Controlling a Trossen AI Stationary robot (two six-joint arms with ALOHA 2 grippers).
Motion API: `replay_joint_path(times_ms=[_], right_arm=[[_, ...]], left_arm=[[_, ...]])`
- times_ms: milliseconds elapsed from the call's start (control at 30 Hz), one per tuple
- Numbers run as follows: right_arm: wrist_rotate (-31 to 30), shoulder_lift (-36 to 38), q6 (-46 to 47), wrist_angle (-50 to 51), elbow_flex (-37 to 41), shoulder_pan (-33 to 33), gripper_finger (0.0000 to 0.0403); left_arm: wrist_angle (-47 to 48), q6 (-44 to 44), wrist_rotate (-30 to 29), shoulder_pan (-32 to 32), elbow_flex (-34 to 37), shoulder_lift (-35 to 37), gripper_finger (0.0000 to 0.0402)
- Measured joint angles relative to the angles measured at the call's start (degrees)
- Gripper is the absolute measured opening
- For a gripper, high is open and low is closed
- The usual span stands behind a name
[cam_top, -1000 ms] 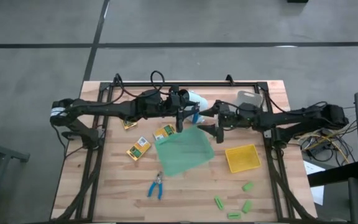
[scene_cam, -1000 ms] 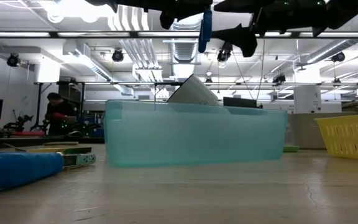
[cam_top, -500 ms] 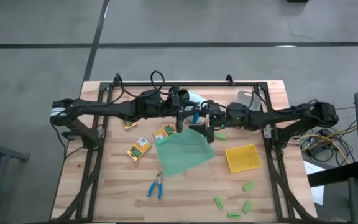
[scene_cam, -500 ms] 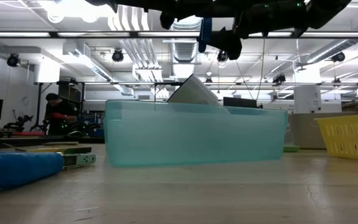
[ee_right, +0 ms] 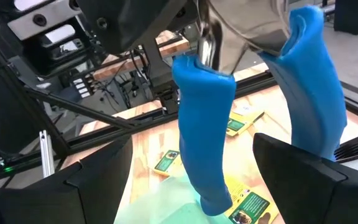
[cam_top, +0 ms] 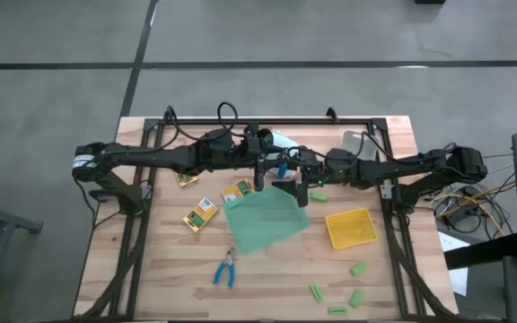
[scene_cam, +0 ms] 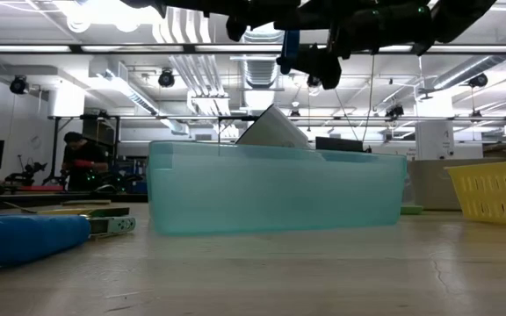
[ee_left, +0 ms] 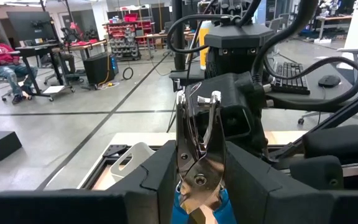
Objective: Pick & Place School Supplies
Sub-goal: Put the blue plier into the gray bin
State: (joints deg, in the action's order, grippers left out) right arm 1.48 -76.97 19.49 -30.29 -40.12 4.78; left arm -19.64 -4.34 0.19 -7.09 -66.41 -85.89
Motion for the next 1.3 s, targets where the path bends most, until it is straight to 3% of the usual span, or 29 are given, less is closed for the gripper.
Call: replay_joint_path(times_ms=[533,1100,1300], right_arm=[[-0.15,0.29,-0.17,-0.06,0.02,0.0,0.0313],[-0.15,0.37,0.84,-0.01,0.04,0.0,0.0164],[-0.15,0.37,-3.5,-0.01,0.04,0.0,0.0106]], left_arm=[[-0.01,-0.4,0.0,-0.02,0.0,0.0,0.012],[-0.02,-0.46,0.0,-0.04,0.0,0.0,0.012],[-0.02,-0.42,0.11,-0.02,0.0,0.0,0.012]])
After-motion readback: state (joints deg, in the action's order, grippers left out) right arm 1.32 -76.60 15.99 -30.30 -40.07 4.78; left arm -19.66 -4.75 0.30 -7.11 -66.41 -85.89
